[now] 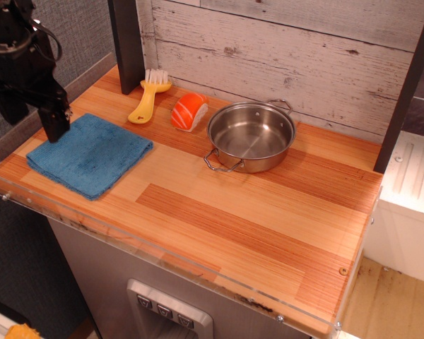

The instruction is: Move the blue cloth to the right bottom edge of the table.

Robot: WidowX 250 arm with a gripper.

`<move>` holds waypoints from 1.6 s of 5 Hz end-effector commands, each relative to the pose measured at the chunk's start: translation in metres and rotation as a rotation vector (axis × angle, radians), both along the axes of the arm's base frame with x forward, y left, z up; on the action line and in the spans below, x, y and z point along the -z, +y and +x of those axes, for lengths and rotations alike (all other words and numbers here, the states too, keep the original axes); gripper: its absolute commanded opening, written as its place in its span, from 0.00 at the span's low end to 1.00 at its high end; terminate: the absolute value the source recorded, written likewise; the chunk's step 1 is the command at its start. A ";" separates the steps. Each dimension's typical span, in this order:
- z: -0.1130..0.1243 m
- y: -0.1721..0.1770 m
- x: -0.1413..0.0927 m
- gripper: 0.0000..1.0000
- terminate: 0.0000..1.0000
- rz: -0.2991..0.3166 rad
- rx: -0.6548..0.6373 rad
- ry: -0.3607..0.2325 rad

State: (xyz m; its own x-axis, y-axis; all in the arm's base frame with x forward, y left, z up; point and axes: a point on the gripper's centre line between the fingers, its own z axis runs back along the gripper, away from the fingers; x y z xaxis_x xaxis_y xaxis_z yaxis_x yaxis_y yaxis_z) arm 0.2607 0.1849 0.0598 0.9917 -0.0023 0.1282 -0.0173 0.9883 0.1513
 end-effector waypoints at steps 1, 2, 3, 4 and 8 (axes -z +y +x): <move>0.008 -0.022 0.008 1.00 0.00 -0.015 0.014 0.003; 0.016 -0.028 0.021 1.00 0.00 -0.002 0.020 0.017; 0.030 -0.030 0.024 1.00 0.00 0.009 0.023 0.015; 0.040 -0.032 0.024 1.00 0.00 0.003 0.021 0.011; 0.014 -0.033 0.074 1.00 0.00 -0.010 0.026 0.149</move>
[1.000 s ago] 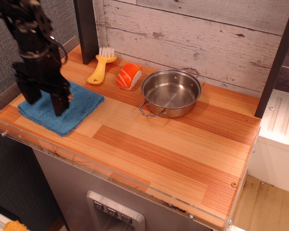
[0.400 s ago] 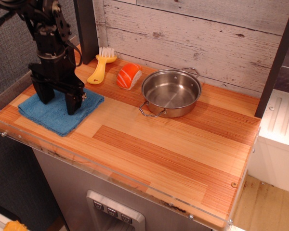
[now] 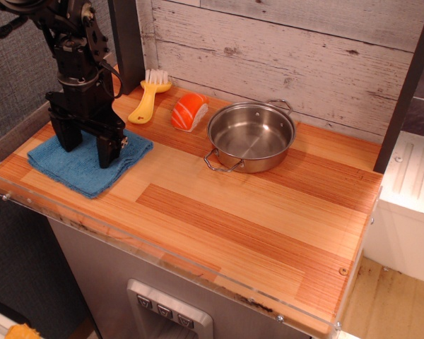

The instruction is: Move the blue cloth to the right bottom edge of the table.

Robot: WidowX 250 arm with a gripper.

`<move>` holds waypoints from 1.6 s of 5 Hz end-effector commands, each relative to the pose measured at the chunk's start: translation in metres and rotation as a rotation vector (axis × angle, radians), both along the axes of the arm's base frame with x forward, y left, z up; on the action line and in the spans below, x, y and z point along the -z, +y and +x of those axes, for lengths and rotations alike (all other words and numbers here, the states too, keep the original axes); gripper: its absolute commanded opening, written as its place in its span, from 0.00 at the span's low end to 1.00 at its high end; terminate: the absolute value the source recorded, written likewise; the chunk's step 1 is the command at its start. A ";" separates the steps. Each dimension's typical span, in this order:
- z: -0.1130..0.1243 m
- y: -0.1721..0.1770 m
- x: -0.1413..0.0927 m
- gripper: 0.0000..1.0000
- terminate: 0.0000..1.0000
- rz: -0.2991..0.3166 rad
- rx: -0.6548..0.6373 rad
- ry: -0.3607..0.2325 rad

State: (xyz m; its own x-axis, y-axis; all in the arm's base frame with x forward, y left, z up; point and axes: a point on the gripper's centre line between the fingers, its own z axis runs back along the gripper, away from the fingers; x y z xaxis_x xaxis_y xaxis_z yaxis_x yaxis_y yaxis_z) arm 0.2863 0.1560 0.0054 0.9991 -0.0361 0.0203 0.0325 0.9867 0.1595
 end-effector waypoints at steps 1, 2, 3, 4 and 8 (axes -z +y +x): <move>-0.019 -0.025 0.013 1.00 0.00 -0.023 0.026 0.028; -0.024 -0.052 0.007 1.00 0.00 -0.046 0.042 0.000; -0.023 -0.083 0.001 1.00 0.00 -0.104 -0.007 -0.036; -0.022 -0.113 -0.003 1.00 0.00 -0.180 -0.059 -0.033; -0.044 -0.230 0.002 1.00 0.00 -0.232 0.048 -0.054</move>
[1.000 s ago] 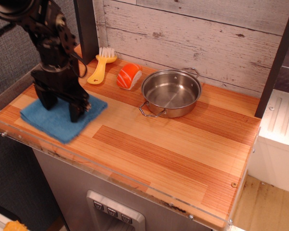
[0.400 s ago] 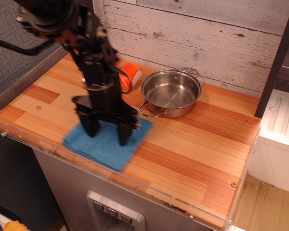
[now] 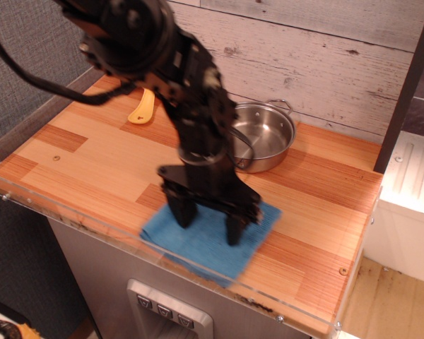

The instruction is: Move the blue cloth to the right bottom edge of the table.

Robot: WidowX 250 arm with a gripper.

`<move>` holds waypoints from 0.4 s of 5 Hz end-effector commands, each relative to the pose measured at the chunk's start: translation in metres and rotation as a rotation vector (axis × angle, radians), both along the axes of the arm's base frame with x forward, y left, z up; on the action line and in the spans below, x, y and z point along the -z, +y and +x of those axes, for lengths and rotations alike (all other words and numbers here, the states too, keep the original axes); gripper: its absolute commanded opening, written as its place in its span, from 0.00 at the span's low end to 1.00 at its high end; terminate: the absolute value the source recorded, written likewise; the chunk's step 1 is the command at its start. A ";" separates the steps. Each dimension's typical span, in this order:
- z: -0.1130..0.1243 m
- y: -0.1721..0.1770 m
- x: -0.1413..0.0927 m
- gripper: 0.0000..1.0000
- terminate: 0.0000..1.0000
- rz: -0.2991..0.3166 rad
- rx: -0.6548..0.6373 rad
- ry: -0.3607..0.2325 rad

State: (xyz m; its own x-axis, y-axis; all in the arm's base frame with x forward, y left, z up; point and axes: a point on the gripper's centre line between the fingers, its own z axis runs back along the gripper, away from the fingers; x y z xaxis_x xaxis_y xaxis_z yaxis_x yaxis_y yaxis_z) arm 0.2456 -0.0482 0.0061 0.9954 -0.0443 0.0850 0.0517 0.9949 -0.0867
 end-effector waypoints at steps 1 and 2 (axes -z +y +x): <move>-0.001 -0.045 0.003 1.00 0.00 0.014 0.004 -0.015; 0.010 -0.037 -0.008 1.00 0.00 0.020 -0.064 -0.041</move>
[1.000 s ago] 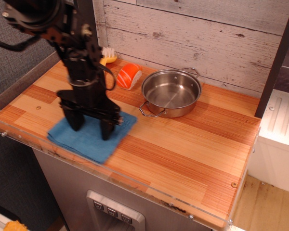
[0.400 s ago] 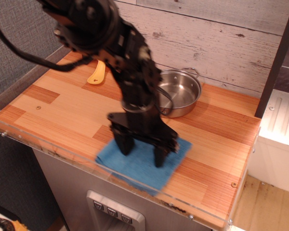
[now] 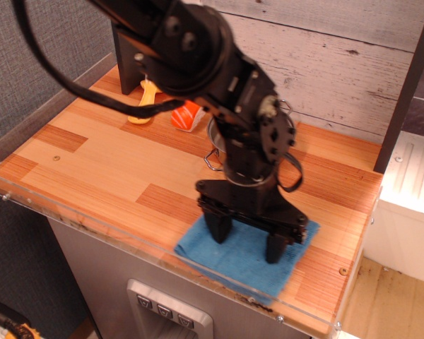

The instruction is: Move the blue cloth to the right bottom edge of the table.

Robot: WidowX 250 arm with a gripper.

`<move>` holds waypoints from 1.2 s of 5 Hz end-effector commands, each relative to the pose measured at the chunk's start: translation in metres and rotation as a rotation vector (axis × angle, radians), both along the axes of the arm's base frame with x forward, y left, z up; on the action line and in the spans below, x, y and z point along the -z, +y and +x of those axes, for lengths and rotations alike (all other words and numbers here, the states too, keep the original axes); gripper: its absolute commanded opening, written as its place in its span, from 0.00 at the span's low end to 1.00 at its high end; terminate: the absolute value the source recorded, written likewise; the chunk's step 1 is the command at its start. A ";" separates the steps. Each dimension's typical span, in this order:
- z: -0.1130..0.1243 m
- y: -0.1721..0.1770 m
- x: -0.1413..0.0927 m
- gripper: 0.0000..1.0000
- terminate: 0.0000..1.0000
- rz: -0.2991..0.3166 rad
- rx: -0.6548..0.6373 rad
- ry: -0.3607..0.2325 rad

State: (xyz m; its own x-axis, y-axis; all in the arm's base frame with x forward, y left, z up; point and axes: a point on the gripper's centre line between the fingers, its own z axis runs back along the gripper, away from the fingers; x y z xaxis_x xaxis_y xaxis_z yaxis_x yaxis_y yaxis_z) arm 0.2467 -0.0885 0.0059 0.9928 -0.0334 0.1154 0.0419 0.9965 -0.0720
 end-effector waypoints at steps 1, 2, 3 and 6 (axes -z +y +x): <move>0.027 0.018 -0.028 1.00 0.00 0.011 -0.097 -0.058; 0.035 0.030 -0.055 1.00 0.00 -0.012 -0.107 -0.076; 0.034 0.035 -0.082 1.00 0.00 -0.002 -0.076 -0.093; 0.007 0.142 -0.126 1.00 0.00 0.065 -0.033 -0.053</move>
